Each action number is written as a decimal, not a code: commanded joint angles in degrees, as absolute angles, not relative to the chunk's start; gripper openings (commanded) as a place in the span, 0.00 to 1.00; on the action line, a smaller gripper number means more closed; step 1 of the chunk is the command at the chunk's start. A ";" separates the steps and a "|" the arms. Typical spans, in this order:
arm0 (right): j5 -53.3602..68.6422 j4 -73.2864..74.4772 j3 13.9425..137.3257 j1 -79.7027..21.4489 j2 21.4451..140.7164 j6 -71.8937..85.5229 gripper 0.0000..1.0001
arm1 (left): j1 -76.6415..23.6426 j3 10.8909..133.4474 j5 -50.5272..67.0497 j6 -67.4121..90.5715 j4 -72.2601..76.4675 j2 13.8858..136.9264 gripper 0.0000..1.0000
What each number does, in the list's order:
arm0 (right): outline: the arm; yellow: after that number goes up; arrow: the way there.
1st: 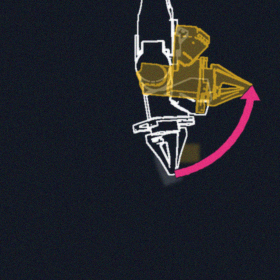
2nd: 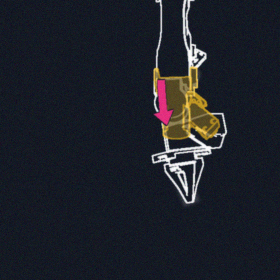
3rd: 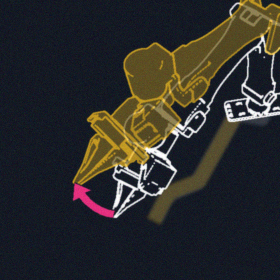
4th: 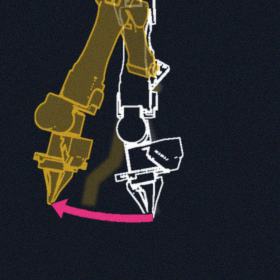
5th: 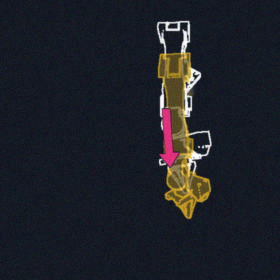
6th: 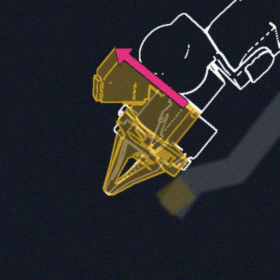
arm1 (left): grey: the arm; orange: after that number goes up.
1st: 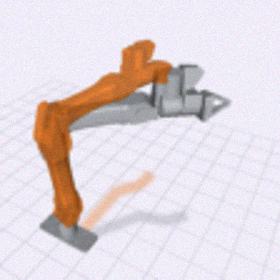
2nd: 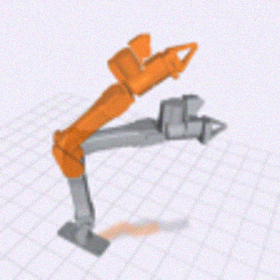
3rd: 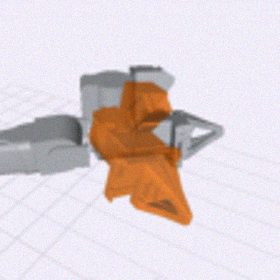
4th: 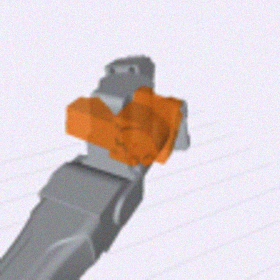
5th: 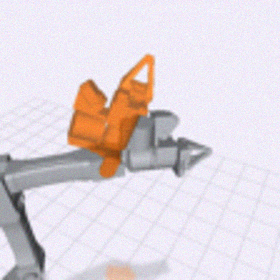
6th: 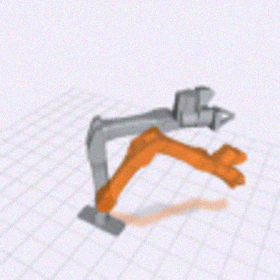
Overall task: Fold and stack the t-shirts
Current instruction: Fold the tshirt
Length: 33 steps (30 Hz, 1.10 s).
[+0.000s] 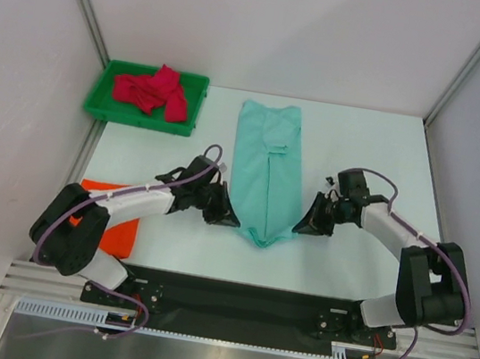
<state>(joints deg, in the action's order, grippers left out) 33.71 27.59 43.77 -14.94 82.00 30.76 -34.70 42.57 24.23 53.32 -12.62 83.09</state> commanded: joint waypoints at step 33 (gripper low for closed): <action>41.13 40.69 105.29 -6.07 130.69 27.68 0.00 | -14.85 87.36 32.26 49.22 -15.21 120.59 0.00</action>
